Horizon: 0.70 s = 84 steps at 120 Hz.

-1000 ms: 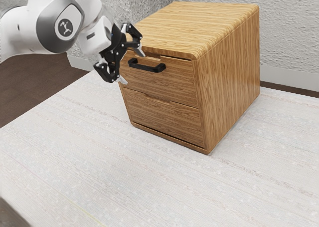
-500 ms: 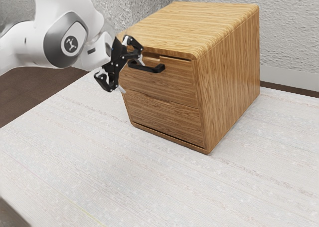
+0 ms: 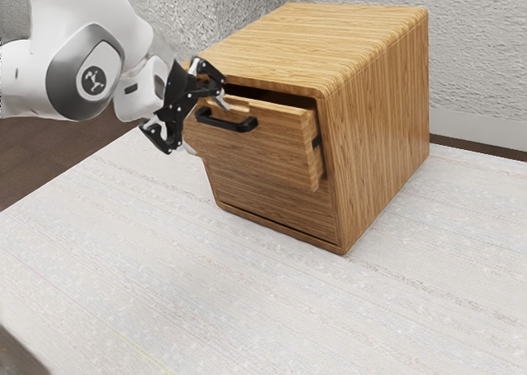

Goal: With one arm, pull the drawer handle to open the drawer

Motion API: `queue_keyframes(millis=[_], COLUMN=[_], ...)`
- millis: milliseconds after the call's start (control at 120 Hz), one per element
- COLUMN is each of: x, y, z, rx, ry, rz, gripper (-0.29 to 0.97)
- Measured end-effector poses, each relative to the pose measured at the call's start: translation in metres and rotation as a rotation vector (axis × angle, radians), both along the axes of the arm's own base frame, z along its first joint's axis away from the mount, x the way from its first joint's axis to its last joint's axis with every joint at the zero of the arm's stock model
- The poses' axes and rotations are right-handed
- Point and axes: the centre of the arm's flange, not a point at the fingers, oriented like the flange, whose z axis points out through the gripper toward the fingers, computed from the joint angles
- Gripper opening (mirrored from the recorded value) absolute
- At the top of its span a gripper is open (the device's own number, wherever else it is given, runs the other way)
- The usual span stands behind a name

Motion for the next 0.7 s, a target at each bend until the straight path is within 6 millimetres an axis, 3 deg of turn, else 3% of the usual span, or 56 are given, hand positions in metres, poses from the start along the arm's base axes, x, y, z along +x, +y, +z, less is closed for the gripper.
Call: queue_keyframes(millis=[350, 700], x=[0.001, -0.03], y=[0.003, 0.003], z=[-0.023, -0.035], rx=[0.018, 0.042], ry=[0.019, 0.025], rz=[-0.007, -0.036], gripper=[0.68, 0.68])
